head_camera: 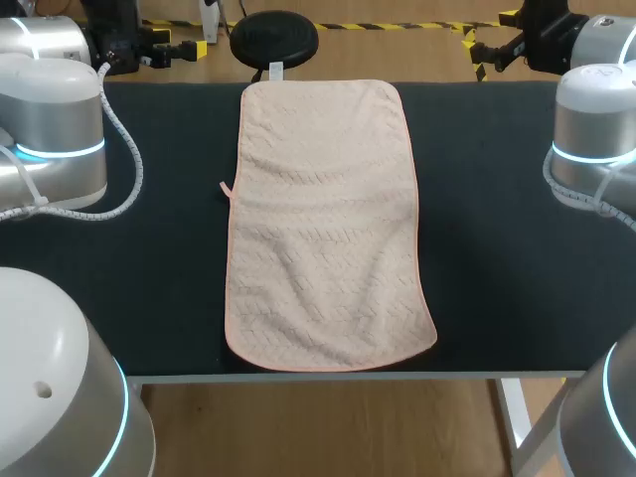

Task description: Fold the towel

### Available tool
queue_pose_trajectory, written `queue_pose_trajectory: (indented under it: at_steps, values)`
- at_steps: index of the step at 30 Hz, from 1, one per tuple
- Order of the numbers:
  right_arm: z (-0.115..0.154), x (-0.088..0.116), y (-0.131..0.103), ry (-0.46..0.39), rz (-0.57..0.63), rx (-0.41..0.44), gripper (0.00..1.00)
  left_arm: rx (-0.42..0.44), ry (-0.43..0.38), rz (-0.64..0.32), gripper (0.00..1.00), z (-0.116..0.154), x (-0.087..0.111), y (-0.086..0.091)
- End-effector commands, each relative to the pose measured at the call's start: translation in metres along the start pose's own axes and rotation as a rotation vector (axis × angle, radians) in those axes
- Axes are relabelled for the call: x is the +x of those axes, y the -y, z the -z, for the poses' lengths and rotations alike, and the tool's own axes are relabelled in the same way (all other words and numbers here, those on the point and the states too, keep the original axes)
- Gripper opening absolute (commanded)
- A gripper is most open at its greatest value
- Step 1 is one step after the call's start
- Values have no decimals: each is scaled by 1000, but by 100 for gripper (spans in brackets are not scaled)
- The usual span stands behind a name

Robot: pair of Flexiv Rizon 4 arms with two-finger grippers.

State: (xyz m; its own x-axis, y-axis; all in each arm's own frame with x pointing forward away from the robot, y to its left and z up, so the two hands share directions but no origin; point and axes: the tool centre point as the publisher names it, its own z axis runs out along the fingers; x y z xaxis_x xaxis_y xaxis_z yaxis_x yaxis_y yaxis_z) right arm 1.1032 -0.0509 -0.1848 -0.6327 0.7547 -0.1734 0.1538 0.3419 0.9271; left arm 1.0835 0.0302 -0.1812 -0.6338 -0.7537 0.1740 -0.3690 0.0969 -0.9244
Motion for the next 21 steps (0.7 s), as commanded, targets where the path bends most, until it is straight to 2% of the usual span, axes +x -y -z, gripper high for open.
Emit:
queue_pose_trajectory:
  at_steps: [1, 16, 17, 21]
  values:
    - [0, 0, 0, -1, 0, 1, 100, 3, 3, -1, 100, 0, 0, -1]
    - [0, 0, 0, -1, 0, 1, 100, 3, 3, -1, 100, 0, 0, -1]
    - [0, 0, 0, -1, 0, 1, 100, -10, -11, -24, 100, -2, 1, -1]
    - [-2, -6, 0, -51, 167, 34, 100, -74, -70, -137, 100, -7, 2, 1]
